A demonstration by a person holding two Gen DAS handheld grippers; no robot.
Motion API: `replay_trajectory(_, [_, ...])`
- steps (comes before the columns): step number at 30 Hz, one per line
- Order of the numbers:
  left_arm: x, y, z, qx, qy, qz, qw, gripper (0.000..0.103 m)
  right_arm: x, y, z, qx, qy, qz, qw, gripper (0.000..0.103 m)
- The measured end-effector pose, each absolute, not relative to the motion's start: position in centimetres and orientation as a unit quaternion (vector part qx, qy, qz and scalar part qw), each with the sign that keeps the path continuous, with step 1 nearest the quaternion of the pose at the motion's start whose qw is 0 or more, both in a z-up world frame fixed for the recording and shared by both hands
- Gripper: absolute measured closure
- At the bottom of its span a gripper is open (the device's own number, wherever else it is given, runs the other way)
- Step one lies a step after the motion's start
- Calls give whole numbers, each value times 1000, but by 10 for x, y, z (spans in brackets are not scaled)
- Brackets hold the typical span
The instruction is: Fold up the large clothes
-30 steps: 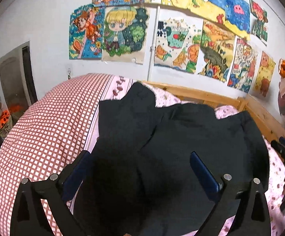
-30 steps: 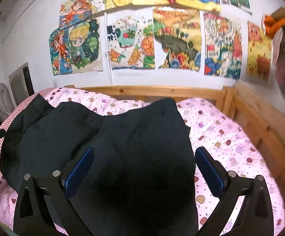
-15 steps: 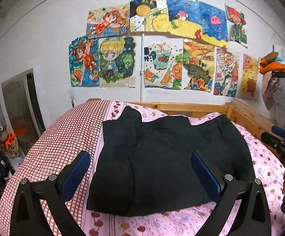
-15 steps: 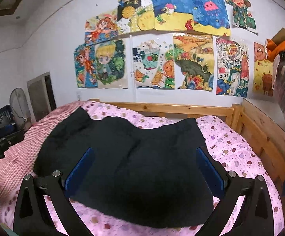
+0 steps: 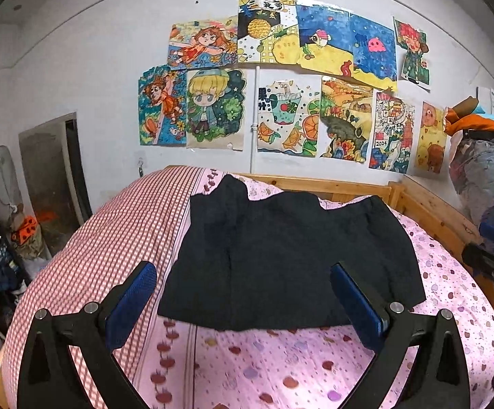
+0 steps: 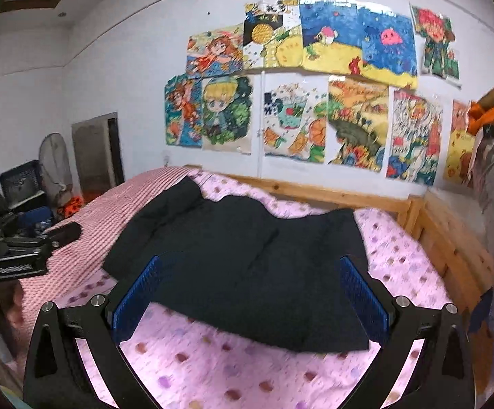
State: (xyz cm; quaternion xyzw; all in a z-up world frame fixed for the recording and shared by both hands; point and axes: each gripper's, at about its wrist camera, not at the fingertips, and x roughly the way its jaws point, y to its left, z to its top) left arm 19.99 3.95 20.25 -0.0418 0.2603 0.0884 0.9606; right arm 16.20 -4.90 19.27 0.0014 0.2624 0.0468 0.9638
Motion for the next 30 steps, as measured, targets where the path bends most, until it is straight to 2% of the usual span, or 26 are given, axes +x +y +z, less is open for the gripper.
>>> replay_trajectory(14, [139,25,201,-40,234,87,968,0,101,-54,173,34,281,31,959,2])
replay_trajectory(23, [121,21,184,-39,222,84,971,0,82,-58,153,64,241,12,968,2])
replay_trajectory(30, [102,15,171,-25,197,71,977,0,67,-44,140,31,221,5,975,2])
